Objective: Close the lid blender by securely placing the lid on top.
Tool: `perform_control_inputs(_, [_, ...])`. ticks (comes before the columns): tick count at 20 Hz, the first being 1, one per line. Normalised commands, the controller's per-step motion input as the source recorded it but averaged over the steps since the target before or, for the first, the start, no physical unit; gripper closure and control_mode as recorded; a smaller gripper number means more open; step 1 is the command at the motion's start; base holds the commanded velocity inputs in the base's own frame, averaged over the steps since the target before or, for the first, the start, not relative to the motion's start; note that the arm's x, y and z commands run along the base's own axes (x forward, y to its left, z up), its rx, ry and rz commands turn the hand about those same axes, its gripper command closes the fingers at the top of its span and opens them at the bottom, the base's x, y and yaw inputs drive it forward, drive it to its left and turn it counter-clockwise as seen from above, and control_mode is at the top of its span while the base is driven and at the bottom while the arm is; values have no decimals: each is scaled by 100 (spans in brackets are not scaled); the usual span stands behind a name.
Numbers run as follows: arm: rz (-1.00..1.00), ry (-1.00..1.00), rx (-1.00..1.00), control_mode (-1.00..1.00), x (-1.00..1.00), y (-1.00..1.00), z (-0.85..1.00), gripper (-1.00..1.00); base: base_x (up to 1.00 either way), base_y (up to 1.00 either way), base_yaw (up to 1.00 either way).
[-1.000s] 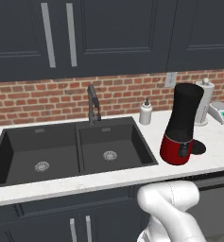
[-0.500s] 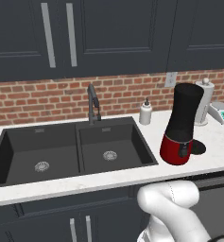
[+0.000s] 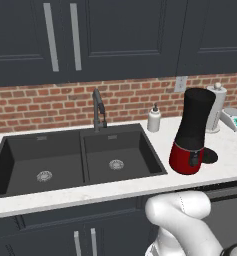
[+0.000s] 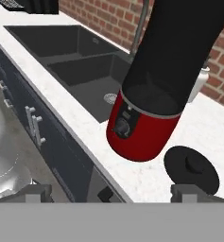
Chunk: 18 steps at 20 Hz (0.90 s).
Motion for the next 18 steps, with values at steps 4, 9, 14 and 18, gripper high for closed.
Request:
perform_control_inputs(4, [7,-5,-6,-100,32,-3,-13,-100,0,0,0])
perform_control_inputs(9, [0,0,-10,-100,44,13,0,-100,0,0,0])
perform_control_inputs(14, [3,3,-6,-100,47,2,-5,-100,0,0,0])
perform_control_inputs(18, [11,4,0,-100,48,-14,-14,-100,0,0,0])
